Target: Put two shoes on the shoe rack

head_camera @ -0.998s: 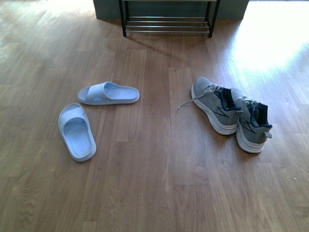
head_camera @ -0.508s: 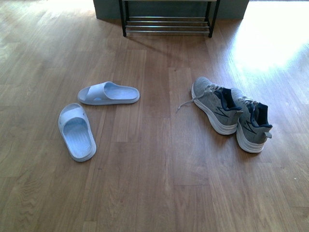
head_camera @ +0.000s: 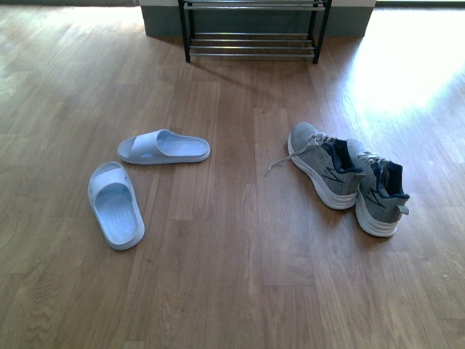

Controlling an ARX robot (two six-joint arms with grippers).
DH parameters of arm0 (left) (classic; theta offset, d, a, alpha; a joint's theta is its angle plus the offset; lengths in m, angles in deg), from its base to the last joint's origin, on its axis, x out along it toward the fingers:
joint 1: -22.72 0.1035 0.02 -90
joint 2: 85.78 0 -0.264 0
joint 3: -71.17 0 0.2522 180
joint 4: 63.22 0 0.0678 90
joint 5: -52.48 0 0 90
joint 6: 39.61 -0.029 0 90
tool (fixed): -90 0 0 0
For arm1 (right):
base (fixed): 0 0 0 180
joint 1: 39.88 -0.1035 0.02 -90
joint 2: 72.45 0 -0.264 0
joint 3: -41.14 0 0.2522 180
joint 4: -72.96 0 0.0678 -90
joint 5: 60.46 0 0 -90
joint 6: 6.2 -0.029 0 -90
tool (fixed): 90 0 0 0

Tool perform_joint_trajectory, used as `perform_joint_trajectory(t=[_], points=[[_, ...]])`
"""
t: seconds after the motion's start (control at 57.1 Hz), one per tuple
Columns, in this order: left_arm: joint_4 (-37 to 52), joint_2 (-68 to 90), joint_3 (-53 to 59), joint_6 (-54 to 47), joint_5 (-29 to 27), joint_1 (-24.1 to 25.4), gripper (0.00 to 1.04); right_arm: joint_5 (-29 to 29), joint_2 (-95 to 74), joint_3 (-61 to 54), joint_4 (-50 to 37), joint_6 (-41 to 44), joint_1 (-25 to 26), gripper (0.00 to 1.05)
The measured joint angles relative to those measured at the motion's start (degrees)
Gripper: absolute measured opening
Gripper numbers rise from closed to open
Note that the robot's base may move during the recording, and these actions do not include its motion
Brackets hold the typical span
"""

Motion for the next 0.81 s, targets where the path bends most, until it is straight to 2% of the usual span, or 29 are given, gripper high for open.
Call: perform_joint_trajectory(t=[0.805], points=[[0.0, 0.0, 0.0, 0.0, -0.1, 0.0, 0.95, 0.0, 0.0, 0.0, 0.0, 0.0, 0.0, 0.96]])
